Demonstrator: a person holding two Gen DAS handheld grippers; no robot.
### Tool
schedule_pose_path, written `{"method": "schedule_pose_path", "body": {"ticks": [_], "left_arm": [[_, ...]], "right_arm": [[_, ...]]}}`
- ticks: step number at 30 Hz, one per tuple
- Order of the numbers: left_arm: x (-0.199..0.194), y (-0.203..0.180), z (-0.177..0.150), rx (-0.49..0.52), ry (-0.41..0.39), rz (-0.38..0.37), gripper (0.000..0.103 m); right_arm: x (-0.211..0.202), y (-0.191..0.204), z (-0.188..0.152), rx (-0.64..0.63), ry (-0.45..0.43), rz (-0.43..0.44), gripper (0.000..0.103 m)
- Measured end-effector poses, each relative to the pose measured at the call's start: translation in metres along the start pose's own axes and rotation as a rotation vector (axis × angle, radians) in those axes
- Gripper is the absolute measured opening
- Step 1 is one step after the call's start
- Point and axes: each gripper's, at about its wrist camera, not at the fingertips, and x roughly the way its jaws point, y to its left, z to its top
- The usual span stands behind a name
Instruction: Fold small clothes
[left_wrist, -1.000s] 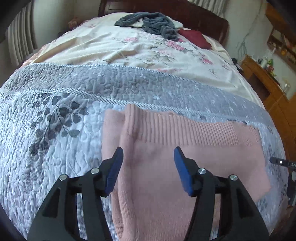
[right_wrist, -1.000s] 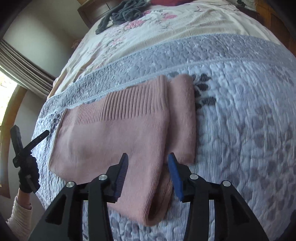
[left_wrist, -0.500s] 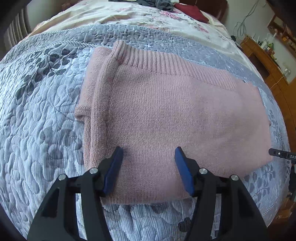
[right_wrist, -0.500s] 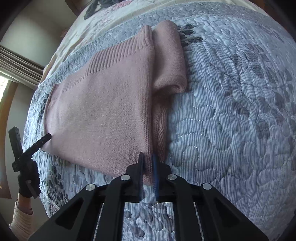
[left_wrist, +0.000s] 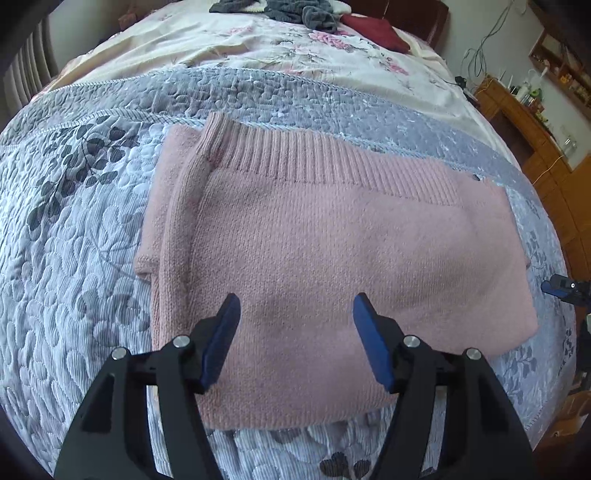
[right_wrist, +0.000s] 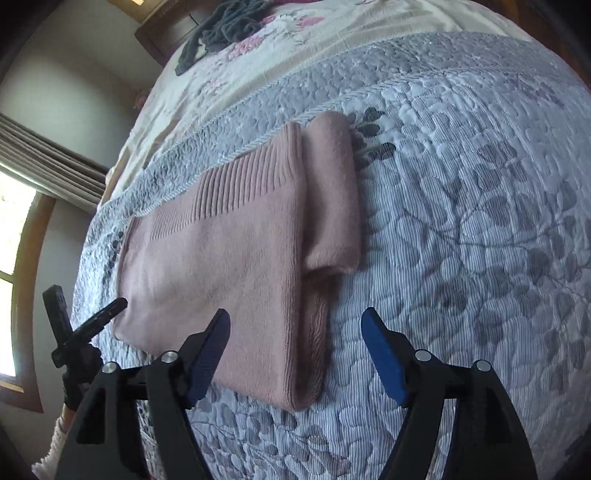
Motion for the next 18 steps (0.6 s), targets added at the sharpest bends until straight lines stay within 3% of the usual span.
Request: {"method": "schedule_pose_path", "body": {"ticks": [6,12,16,18], "left_arm": [[0.015,-0.009,0.020,-0.009,-0.001,-0.007,0.063],[0.033,-0.003,0.027,-0.025,0.019,-0.006,0.063],[0.038,0.003,0.026,-0.030,0.025,-0.019,0.063],[0.039,0.003,0.025,-0.027,0.023,-0.021,0.063]], "right_arm": [[0.029,-0.017,0.023,0.040,0.053,0.042,0.075],[0.050,-0.016,0.033,0.040,0.047,0.078,0.075],[0.059,-0.015,0.039,0.055,0.035,0.104,0.060],[0.063,-0.015,0.042,0.064,0.032,0.124,0.047]]}}
